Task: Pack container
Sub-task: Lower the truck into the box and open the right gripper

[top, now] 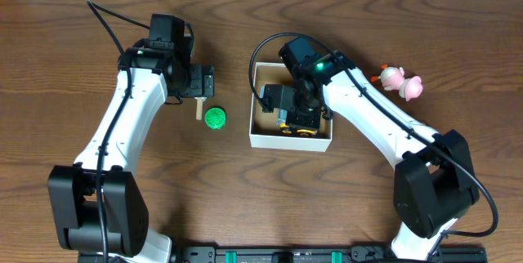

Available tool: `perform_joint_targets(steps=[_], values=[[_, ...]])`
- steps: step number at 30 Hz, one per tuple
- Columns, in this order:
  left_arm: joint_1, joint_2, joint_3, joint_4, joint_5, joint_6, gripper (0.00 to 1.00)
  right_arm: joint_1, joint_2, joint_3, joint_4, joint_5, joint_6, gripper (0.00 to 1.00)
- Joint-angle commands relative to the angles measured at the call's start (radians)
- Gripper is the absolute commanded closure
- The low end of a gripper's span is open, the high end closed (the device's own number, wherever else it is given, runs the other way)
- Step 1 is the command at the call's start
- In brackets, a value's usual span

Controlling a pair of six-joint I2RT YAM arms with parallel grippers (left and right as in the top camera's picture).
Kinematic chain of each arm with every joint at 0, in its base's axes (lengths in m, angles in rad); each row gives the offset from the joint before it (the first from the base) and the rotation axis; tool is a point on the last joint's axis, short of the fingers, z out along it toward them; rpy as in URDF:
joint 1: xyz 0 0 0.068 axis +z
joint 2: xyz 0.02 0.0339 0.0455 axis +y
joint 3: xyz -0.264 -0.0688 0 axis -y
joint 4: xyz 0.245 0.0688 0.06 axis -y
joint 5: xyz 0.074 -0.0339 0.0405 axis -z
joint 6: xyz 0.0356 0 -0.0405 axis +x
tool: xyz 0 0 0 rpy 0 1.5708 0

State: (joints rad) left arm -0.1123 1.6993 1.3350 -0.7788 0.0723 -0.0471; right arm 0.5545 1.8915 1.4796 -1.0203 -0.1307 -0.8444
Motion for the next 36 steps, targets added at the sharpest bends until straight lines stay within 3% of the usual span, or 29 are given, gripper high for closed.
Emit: perform_joint_targets(steps=[1, 31, 32, 36], values=[[0.004, 0.008, 0.021, -0.002, -0.001, 0.013, 0.02, -0.005, 0.009, -0.005, 0.000, 0.029, -0.010, 0.71], [0.004, 0.008, 0.021, -0.002, -0.001, 0.013, 0.02, -0.050, 0.009, -0.065, 0.018, -0.027, -0.010, 0.73], [0.004, 0.008, 0.021, -0.002, -0.001, 0.013, 0.02, -0.050, 0.009, -0.074, 0.019, -0.027, -0.010, 0.71], [0.004, 0.008, 0.021, -0.002, -0.001, 0.013, 0.02, -0.050, 0.009, -0.092, 0.032, -0.027, -0.010, 0.45]])
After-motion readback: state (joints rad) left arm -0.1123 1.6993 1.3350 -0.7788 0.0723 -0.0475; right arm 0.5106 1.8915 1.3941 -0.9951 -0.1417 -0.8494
